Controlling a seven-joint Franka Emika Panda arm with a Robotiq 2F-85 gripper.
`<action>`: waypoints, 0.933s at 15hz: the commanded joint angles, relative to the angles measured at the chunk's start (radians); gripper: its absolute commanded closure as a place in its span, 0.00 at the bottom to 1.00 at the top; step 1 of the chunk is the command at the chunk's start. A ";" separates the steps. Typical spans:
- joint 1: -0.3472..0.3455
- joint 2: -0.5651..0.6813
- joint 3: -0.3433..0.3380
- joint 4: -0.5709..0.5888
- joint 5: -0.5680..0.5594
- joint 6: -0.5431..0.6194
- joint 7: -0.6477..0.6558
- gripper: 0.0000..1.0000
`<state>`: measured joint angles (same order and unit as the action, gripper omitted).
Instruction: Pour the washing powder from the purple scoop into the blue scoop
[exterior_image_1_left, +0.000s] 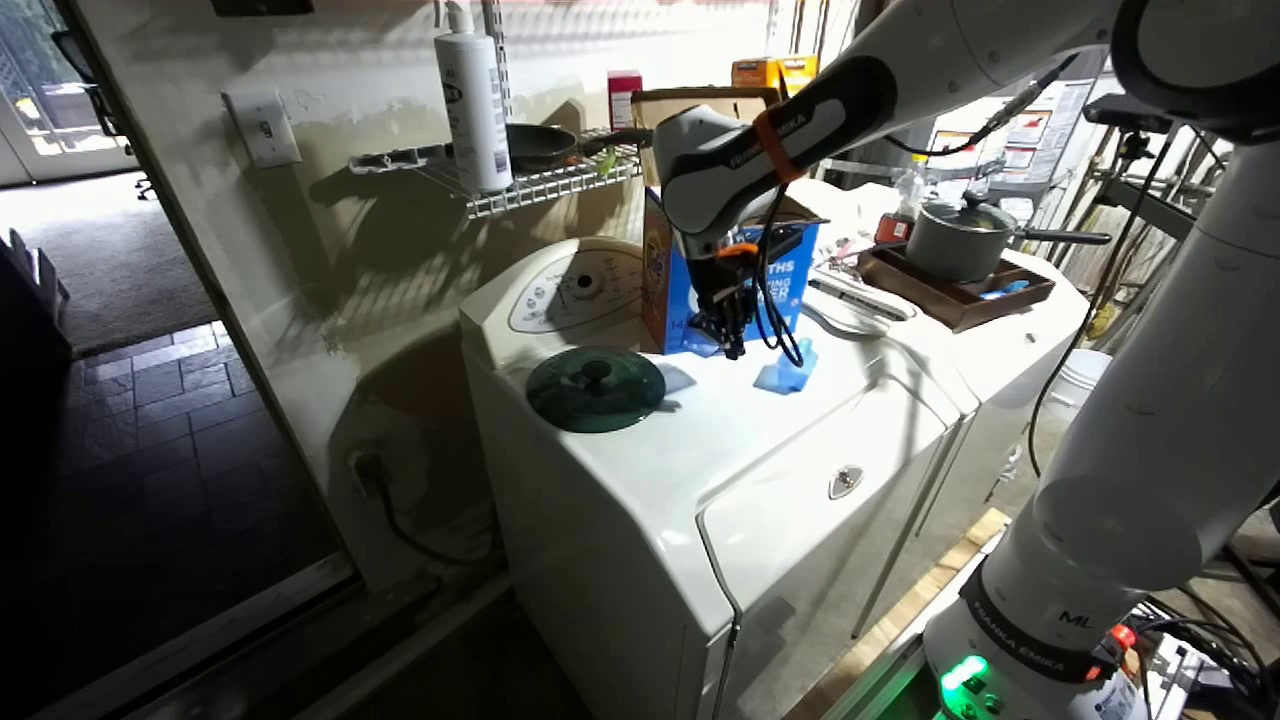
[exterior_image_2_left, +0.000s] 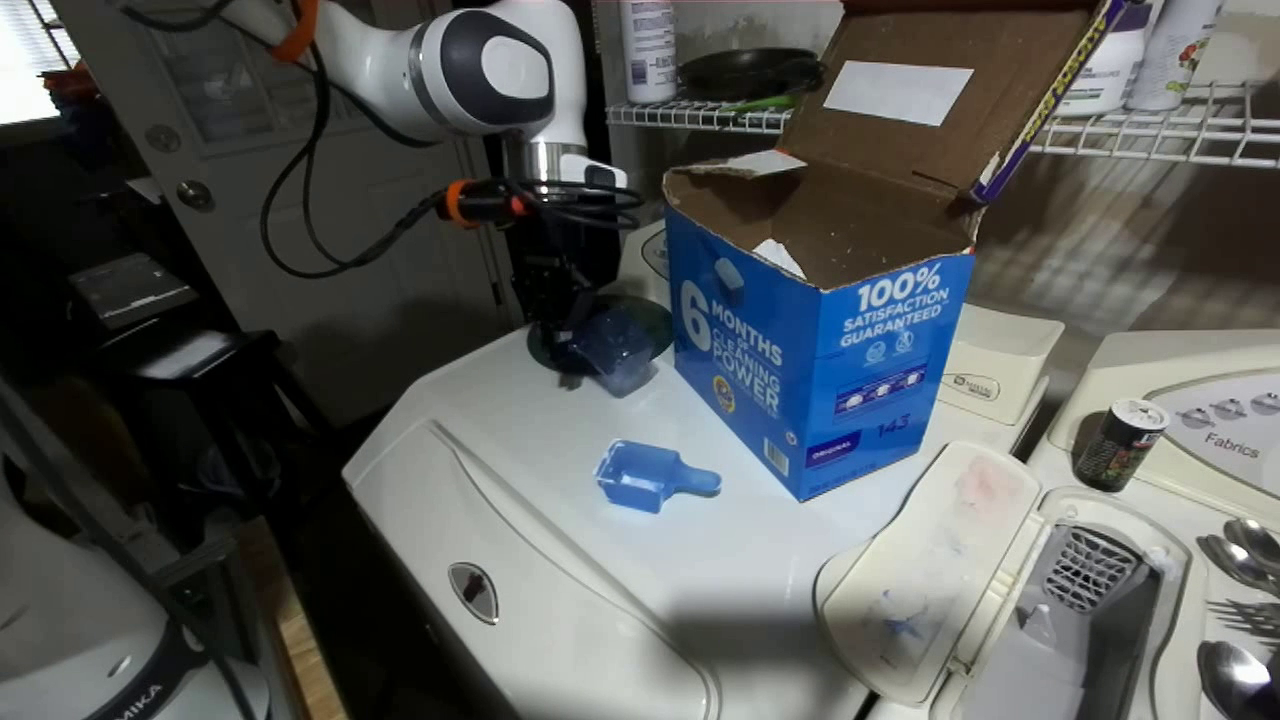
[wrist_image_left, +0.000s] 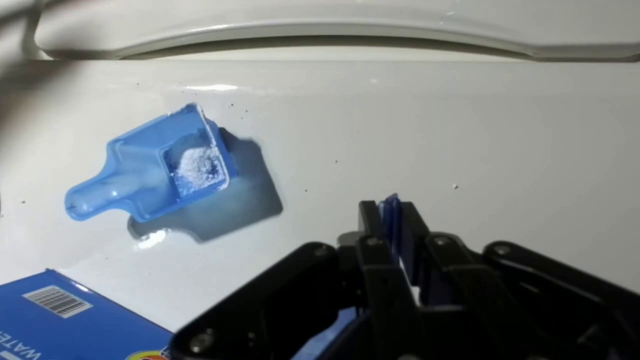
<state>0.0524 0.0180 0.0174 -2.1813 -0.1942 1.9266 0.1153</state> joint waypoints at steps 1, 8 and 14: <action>-0.026 -0.091 -0.011 -0.089 0.108 0.087 -0.140 0.97; -0.048 -0.151 -0.057 -0.182 0.306 0.178 -0.441 0.97; -0.056 -0.187 -0.113 -0.234 0.515 0.179 -0.641 0.97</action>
<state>0.0048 -0.1212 -0.0713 -2.3638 0.2139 2.0881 -0.4256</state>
